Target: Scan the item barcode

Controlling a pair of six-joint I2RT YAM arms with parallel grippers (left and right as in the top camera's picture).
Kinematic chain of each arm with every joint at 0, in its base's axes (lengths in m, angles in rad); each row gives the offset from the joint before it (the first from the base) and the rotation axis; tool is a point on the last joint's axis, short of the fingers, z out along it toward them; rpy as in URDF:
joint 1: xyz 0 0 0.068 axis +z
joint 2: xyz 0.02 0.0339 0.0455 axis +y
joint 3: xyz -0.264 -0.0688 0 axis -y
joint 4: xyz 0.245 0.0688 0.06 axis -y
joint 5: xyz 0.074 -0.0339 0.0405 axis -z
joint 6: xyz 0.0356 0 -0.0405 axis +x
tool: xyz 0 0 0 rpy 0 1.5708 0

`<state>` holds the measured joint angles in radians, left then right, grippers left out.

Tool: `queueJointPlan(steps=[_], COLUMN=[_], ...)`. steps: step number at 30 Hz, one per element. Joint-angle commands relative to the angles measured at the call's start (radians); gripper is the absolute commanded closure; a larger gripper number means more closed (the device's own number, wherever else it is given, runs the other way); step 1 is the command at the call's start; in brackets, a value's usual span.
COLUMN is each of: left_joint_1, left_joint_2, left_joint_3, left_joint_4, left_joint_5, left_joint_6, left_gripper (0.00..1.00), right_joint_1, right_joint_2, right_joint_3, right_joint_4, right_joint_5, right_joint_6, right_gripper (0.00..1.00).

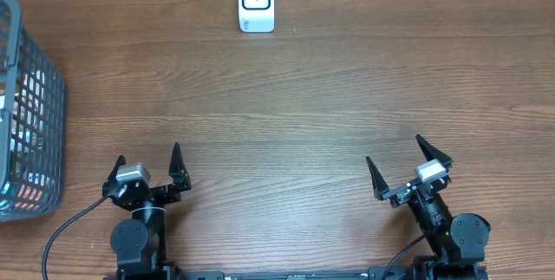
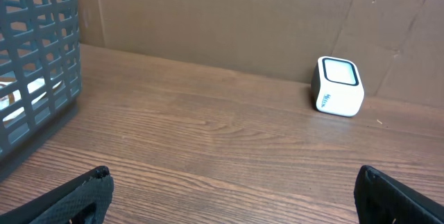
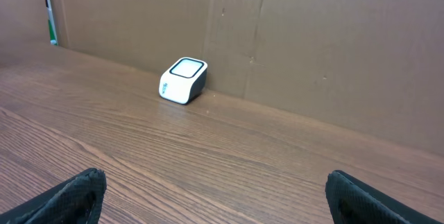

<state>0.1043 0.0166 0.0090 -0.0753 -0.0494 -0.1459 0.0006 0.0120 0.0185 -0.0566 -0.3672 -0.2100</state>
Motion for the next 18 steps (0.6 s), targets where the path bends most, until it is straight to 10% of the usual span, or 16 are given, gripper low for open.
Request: queueJointPlan(steps=[1, 18], left_joint_1=[-0.006, -0.006], left_joint_2=[-0.012, -0.012], left_joint_3=[-0.004, 0.001], left_joint_4=[0.003, -0.001], left_joint_5=[0.0, 0.072], left_joint_6=[0.019, 0.031], left_gripper=[0.0, 0.0], right_joint_1=[0.001, 0.001], right_joint_2=[-0.009, -0.009], right_joint_3=[-0.011, -0.011], right_joint_4=[0.002, 0.002], right_joint_5=[-0.001, -0.001], right_joint_6=[0.005, 0.005], right_gripper=[0.0, 0.0])
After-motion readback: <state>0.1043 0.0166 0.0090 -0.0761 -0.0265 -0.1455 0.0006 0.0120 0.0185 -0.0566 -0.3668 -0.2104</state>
